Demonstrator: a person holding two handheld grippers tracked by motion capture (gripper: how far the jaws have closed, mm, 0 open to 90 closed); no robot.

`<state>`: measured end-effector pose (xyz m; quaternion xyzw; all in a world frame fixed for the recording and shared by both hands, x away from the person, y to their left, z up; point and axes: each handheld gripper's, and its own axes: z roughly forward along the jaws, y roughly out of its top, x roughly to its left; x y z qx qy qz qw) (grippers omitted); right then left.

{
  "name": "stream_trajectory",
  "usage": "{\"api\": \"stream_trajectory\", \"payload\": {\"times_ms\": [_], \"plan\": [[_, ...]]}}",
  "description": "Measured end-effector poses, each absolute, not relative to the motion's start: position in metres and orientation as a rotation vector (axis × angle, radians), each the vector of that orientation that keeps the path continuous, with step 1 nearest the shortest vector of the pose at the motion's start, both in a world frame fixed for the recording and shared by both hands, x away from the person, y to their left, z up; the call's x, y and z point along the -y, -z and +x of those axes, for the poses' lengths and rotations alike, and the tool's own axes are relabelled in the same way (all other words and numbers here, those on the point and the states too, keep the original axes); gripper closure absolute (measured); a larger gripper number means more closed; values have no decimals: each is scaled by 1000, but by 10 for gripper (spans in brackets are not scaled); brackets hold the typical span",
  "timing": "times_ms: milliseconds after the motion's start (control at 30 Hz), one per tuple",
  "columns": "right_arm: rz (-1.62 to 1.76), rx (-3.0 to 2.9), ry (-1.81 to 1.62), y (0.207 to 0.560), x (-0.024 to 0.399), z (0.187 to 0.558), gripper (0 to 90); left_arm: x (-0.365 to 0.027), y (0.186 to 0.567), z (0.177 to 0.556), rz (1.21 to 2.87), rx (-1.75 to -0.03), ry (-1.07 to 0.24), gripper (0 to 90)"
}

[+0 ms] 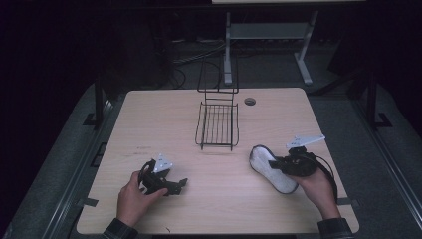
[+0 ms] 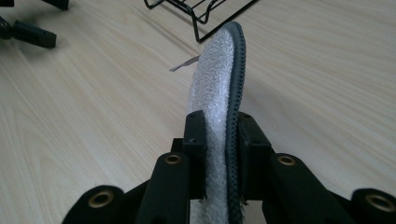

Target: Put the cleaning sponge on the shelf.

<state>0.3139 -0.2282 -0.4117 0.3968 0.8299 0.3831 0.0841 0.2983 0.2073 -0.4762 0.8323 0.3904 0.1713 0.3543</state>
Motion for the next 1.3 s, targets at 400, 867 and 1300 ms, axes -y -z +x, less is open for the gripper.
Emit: {"api": "stream_trajectory", "payload": {"times_ms": [400,867,1300], "plan": [[1172,-2448,-1194,399,222,324,765,-207,476,298,2146,-1011,-443,125],[1134,-2416,-1262,381,208,347,765,-207,476,298,2146,-1010,-446,125],[1101,-2395,-1318,363,186,374,765,-207,476,298,2147,-1013,-443,125]]}}
